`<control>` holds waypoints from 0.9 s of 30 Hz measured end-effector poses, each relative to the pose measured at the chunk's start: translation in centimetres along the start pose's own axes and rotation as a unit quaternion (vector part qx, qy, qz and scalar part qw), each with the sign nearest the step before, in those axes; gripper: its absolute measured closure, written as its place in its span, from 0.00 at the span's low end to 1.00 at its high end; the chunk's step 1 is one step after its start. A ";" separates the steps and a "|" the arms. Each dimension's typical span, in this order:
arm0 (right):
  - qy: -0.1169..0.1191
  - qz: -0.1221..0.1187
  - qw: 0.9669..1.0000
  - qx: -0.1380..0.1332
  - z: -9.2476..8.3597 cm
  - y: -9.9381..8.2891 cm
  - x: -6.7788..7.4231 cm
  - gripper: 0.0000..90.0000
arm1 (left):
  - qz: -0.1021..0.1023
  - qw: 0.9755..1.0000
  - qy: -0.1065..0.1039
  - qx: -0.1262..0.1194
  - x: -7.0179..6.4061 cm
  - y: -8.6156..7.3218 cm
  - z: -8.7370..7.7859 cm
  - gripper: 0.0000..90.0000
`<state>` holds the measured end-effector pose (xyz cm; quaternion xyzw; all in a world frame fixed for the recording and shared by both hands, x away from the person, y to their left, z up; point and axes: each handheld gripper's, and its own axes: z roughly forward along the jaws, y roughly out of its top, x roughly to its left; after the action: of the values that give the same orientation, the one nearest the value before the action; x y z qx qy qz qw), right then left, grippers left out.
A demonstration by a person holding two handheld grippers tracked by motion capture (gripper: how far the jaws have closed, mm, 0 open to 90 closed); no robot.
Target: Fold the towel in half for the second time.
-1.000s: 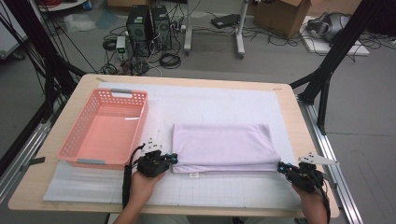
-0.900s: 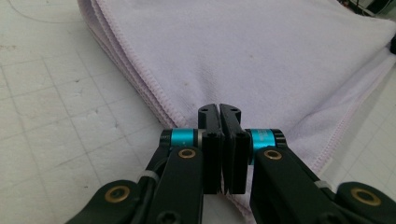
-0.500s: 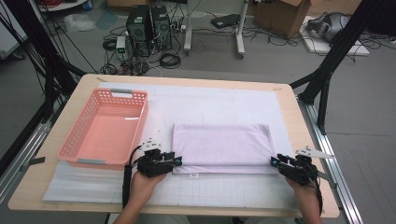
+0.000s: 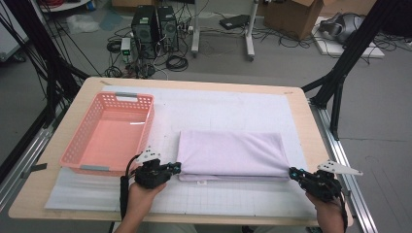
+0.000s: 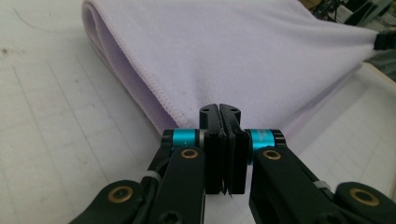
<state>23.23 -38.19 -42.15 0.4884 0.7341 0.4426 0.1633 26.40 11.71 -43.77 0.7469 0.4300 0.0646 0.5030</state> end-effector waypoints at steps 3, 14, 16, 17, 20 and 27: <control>-0.005 0.007 0.999 0.043 0.8 -0.7 -0.3 0.77 | 0.005 1.000 0.007 0.011 0.1 -0.5 0.3 0.82; -0.044 0.033 0.998 0.008 3.3 0.3 -1.7 0.56 | -0.020 0.999 0.028 0.004 1.6 0.9 2.9 0.55; -0.041 0.021 0.998 0.032 4.5 0.0 -1.6 0.59 | -0.005 0.999 0.041 0.024 1.2 0.6 3.5 0.54; -0.044 0.012 0.998 0.038 4.8 0.0 -1.5 0.63 | 0.006 0.998 0.048 0.026 1.0 0.5 3.5 0.56; -0.029 0.006 0.999 0.043 4.7 0.1 -1.4 0.88 | 0.012 0.998 0.044 0.039 0.6 0.3 3.3 0.80; -0.025 0.035 0.998 0.047 3.0 -0.4 -1.6 0.92 | -0.010 0.999 0.028 0.040 0.7 -0.2 2.0 0.91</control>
<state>25.76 -38.11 -44.44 0.5316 0.7323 0.4008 0.1431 27.81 10.81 -45.12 0.7597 0.4539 0.0635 0.4613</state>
